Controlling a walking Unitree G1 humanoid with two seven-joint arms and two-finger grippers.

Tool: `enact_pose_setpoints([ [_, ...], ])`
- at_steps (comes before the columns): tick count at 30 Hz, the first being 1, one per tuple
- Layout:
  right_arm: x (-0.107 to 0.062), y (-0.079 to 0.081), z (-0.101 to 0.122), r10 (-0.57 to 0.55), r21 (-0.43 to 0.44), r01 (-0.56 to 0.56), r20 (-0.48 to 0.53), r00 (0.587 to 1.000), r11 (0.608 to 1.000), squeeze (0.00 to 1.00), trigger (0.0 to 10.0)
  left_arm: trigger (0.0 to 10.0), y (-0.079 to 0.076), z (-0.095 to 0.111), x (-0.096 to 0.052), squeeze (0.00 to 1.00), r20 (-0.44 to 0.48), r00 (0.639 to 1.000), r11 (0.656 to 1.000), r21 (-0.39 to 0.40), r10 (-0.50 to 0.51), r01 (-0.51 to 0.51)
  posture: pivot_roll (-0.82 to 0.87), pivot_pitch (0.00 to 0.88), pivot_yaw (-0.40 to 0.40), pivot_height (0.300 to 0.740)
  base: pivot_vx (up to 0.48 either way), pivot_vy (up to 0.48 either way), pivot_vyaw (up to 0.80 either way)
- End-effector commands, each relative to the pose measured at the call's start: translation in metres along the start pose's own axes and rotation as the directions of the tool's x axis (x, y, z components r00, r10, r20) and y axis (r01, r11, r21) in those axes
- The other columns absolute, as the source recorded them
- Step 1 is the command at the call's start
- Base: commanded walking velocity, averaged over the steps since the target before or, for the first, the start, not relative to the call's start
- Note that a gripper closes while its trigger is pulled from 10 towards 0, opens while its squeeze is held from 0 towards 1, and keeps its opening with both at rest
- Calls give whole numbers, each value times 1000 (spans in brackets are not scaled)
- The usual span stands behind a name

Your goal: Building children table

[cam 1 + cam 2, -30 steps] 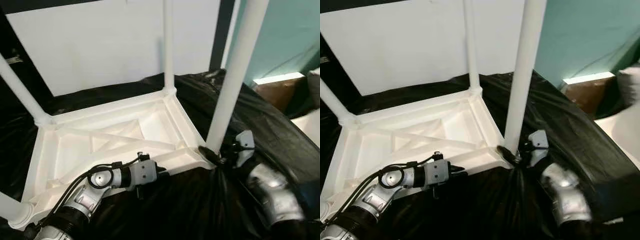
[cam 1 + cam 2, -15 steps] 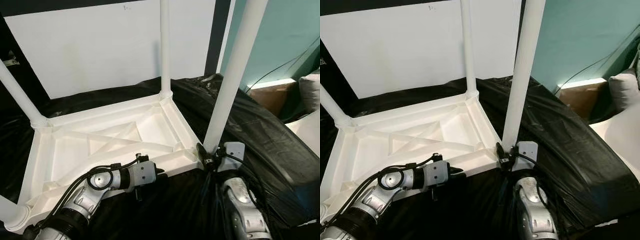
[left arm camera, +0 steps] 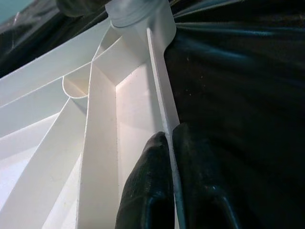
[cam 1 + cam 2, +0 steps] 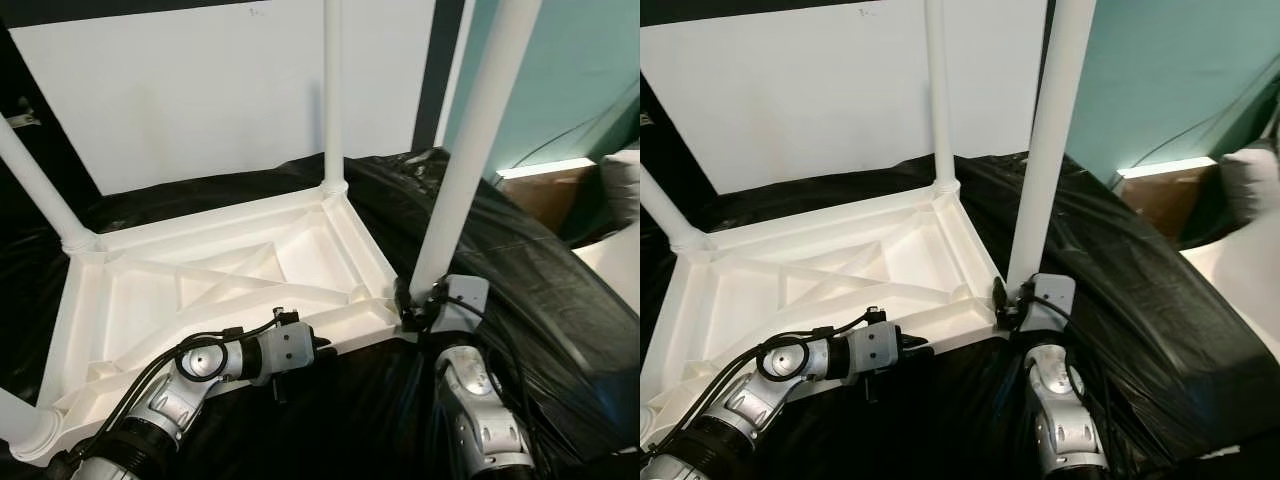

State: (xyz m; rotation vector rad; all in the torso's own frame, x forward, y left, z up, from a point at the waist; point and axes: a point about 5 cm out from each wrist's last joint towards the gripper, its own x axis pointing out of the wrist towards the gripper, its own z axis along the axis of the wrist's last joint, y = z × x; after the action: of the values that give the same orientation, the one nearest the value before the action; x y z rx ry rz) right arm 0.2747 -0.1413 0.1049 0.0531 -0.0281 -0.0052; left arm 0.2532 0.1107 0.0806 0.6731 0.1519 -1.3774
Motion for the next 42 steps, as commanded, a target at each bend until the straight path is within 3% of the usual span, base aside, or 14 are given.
enact_pose_setpoints([
  [1,3,-4,3,11,-6,-11,9,1000,1000,992,10000,10000,-52,-49,0,0,-180,956,959,-209,-231,192,15,0,-1,740,0,0,0],
  [2,3,-3,3,46,-10,-46,9,999,999,114,10000,10000,-52,-49,1,0,-180,956,959,-209,-231,192,15,0,-1,740,0,0,0],
  [3,5,-2,5,113,-21,-113,10,994,993,0,10000,10000,-52,-49,1,0,-179,956,959,-209,-232,193,7,0,1,740,0,0,0],
  [8,6,-1,9,244,-57,-242,16,970,969,0,10000,10000,-52,-49,2,0,-179,956,958,-208,-234,196,-4,0,6,740,0,0,0],
  [9,7,-4,13,453,-99,-453,-26,891,886,0,10000,10000,-51,-49,3,0,-178,954,958,-203,-241,205,-12,0,10,740,0,0,0],
  [10,7,-4,13,453,-99,-453,-26,891,886,0,10000,10000,-51,-49,3,0,-178,954,958,-203,-241,205,-12,0,10,740,0,0,0],
  [13,5,-15,14,615,-153,-626,-119,780,765,0,10000,10000,-50,-49,4,0,-179,953,958,-198,-245,209,-13,0,10,740,0,0,0],
  [23,12,-38,14,693,-191,-740,-261,672,645,0,10000,10000,-50,-51,4,0,-184,953,958,-199,-242,205,-5,0,4,740,0,0,0],
  [24,13,-40,14,696,-197,-746,-269,666,637,0,7529,10000,-50,-51,4,0,-184,953,958,-200,-241,204,-5,0,4,740,0,0,0],
  [26,14,-42,15,698,-202,-749,-275,661,631,0,7529,10000,-50,-52,4,0,-184,953,958,-200,-241,203,-5,0,4,740,0,0,0],
  [28,15,-44,15,700,-216,-755,-286,655,619,0,1843,10000,-51,-52,4,0,-184,953,958,-201,-241,203,-3,0,5,740,0,0,0],
  [30,15,-44,15,700,-216,-755,-286,655,619,0,1843,10000,-51,-52,4,0,-184,953,958,-201,-241,203,-3,0,5,740,0,0,0],
  [31,16,-46,17,705,-219,-761,-286,649,611,0,0,10000,-52,-53,4,0,-185,953,958,-202,-242,204,-4,0,7,740,0,0,0],
  [42,15,-48,17,715,-216,-765,-274,643,606,0,0,10000,-54,-54,4,0,-185,951,956,-203,-248,210,-7,0,13,740,0,0,0],
])
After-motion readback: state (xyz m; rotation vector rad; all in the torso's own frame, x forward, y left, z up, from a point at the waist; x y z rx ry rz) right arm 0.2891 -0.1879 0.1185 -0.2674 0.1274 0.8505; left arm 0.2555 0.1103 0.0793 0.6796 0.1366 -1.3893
